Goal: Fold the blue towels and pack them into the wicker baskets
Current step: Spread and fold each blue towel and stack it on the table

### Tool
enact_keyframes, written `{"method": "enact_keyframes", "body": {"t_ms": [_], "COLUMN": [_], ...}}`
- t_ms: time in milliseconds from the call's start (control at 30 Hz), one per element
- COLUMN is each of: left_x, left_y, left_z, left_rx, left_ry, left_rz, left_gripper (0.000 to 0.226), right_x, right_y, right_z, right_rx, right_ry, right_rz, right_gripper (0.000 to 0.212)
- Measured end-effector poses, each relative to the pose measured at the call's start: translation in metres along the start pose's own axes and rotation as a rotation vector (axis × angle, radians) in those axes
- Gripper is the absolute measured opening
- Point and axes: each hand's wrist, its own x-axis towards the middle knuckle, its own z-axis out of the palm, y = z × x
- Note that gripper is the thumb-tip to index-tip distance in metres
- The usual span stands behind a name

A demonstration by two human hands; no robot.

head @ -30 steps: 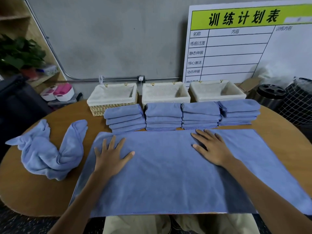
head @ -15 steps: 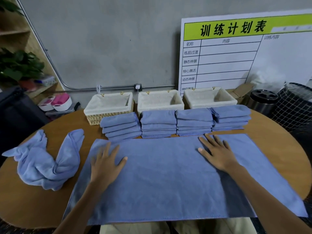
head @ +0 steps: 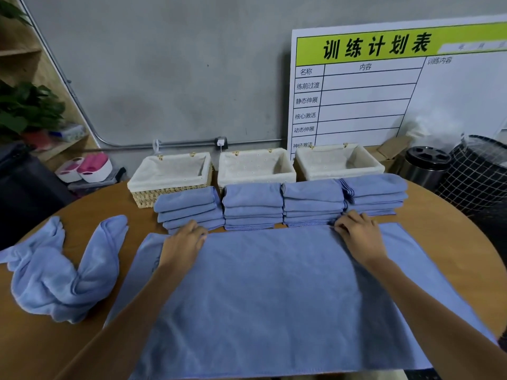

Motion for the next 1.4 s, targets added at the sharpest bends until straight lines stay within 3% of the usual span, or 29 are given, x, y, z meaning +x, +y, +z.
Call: {"method": "enact_keyframes", "body": {"t_ms": [133,267,367,433,733,1033,1167,1267,1400], "left_x": [-0.004,-0.009,-0.017,-0.020,-0.008,-0.059,-0.108,-0.117,-0.094], "left_y": [0.001,-0.005,-0.008,-0.012,-0.016,-0.001,-0.011,-0.024,-0.021], "left_z": [-0.005,-0.010,-0.009,-0.005,-0.009,-0.053,-0.039,-0.024,-0.027], "left_rx": [-0.049,-0.144,-0.193,-0.161,-0.292,-0.399,-0.405,-0.427,-0.408], "left_ry": [0.083,0.058,0.115,0.133,0.131,0.437,0.307,0.169,0.172], "left_rz": [-0.023,-0.108,-0.078,-0.018,-0.162,-0.057,0.027,-0.039,-0.069], "left_gripper": [0.009,0.013,0.015,0.010,0.004,0.010,0.009,0.028,0.027], "right_x": [0.000,0.001,-0.003,-0.009,-0.006,-0.044,-0.082,-0.093,-0.076], "right_y": [0.004,-0.002,0.002,0.007,0.017,0.003,0.006,0.012,0.008], "right_z": [-0.003,-0.019,-0.026,-0.028,-0.013,-0.060,-0.063,-0.051,-0.045], "right_rx": [0.008,0.126,0.158,0.185,0.344,0.571,0.602,0.496,0.487], "right_ry": [0.060,-0.005,0.003,0.023,0.018,0.212,0.161,0.124,0.095], "right_rz": [-0.041,-0.018,-0.016,-0.044,0.037,0.048,0.024,0.007,0.051], "right_gripper": [0.024,0.013,0.027,0.025,0.009,0.005,0.008,0.012,0.007]}}
